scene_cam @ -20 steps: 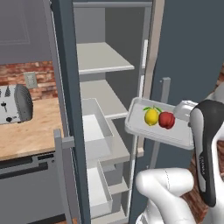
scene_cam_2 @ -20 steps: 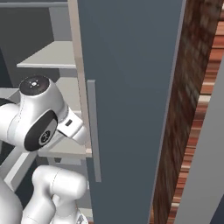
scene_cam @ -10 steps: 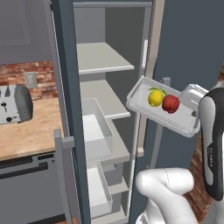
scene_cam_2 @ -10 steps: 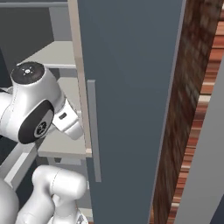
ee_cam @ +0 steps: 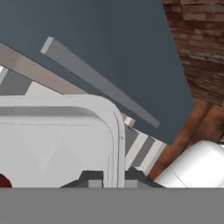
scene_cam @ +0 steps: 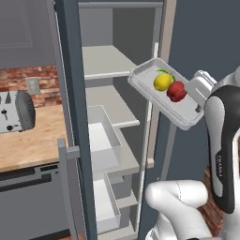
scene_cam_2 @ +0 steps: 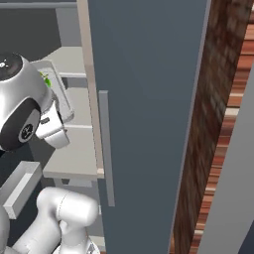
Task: Take the bell pepper and lemon out of the freezer and place them in the tupperware container on the counter. Then put the tupperware containing the vegetables back in the freezer.
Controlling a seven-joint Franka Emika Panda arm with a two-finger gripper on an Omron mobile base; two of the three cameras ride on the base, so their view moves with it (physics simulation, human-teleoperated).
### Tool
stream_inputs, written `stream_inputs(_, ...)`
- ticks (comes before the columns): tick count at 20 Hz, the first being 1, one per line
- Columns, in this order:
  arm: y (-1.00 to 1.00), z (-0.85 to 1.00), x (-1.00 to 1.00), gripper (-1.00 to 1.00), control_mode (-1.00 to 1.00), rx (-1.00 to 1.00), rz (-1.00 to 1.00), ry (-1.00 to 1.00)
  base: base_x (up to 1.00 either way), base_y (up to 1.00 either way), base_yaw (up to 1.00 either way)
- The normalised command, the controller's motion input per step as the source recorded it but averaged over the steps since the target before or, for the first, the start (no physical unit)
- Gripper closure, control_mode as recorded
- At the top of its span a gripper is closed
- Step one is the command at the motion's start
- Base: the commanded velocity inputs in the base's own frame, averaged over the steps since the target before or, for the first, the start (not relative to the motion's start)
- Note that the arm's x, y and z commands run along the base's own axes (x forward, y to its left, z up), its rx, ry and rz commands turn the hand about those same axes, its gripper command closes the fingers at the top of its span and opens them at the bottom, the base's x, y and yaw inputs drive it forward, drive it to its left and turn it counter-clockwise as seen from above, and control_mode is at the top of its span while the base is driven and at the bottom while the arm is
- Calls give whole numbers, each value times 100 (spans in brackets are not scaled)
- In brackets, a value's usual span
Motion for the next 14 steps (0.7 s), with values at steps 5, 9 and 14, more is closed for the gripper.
stream_inputs(5,35,4,45,100,-100,19,-20,-3,0,0,0)
stream_inputs(9,13,0,64,100,-100,19,-6,-3,0,0,0)
stream_inputs(14,27,7,69,100,-100,8,0,-5,0,0,0)
